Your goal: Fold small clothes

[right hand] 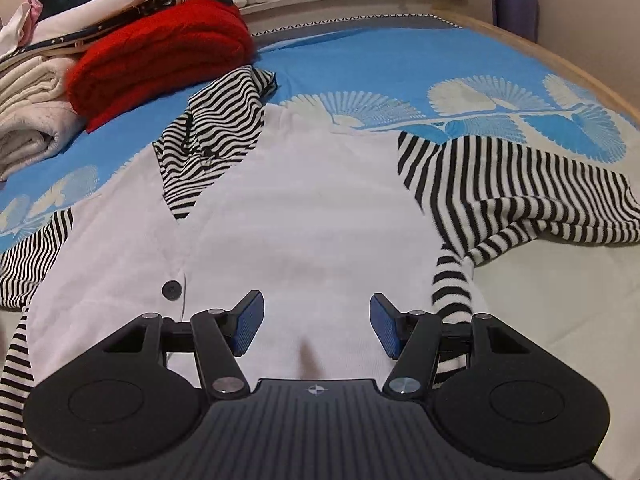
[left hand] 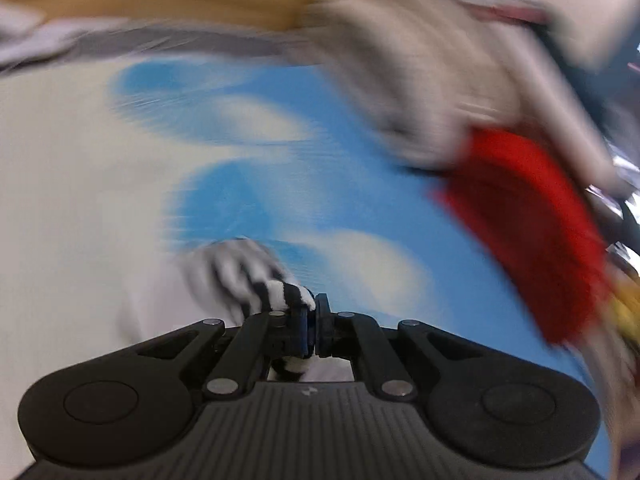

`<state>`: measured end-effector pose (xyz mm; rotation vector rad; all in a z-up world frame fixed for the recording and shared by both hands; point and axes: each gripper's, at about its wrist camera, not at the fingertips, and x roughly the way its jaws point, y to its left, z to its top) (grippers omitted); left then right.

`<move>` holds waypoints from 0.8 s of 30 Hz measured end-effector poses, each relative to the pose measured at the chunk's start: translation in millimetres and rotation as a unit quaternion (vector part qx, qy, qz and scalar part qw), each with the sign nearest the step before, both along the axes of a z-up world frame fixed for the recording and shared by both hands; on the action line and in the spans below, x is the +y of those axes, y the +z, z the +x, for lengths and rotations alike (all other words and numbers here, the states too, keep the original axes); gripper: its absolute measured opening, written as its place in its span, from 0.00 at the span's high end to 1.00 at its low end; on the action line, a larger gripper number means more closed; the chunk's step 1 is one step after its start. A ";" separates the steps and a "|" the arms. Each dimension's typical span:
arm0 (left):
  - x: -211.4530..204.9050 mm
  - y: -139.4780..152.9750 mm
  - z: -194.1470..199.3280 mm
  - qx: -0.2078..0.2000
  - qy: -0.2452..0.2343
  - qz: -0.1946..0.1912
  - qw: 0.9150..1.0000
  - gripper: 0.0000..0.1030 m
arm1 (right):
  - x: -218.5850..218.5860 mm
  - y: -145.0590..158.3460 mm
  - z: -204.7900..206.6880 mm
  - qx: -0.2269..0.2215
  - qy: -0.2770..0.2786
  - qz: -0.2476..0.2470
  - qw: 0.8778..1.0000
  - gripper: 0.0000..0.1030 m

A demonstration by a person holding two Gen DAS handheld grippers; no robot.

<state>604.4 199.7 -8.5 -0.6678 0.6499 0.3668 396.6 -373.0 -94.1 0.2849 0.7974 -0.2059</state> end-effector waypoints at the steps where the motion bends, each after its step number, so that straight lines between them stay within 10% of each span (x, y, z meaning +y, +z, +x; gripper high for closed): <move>1: -39.7 17.5 1.5 -0.023 -0.052 0.000 0.998 0.97 | -2.6 1.2 -1.0 -0.001 -0.003 0.003 1.000 0.41; 3: -124.2 38.5 -2.3 -0.056 -0.164 -0.010 0.985 0.97 | -8.3 3.4 -1.5 -0.002 -0.012 0.017 1.000 0.41; 4: -166.9 40.7 -7.2 -0.063 -0.228 -0.020 0.972 0.81 | -11.3 4.5 -1.7 -0.003 -0.019 0.024 1.000 0.41; 5: -211.5 36.7 -13.4 -0.063 -0.304 -0.032 0.950 0.63 | -15.0 5.6 -1.7 -0.004 -0.026 0.031 0.999 0.41; 6: -256.3 25.7 -22.0 -0.051 -0.388 -0.048 0.919 0.15 | -19.2 6.6 -2.0 -0.005 -0.034 0.036 0.999 0.41; 7: -291.0 14.2 -31.7 -0.019 -0.445 -0.046 0.894 0.00 | -23.3 6.9 -2.4 -0.006 -0.040 0.040 0.998 0.41; 11: -331.7 -16.2 -83.7 0.031 -0.510 0.043 0.859 0.01 | -40.4 10.9 -5.9 -0.011 -0.065 0.048 0.997 0.41; 17: -222.8 -33.1 -116.6 0.124 -0.367 0.131 0.913 0.00 | -55.9 14.5 -14.2 -0.019 -0.069 0.075 0.995 0.41; 24: -123.3 -72.9 -96.1 0.185 -0.229 0.062 0.954 0.00 | -53.0 11.3 -10.2 -0.009 -0.073 0.142 0.987 0.41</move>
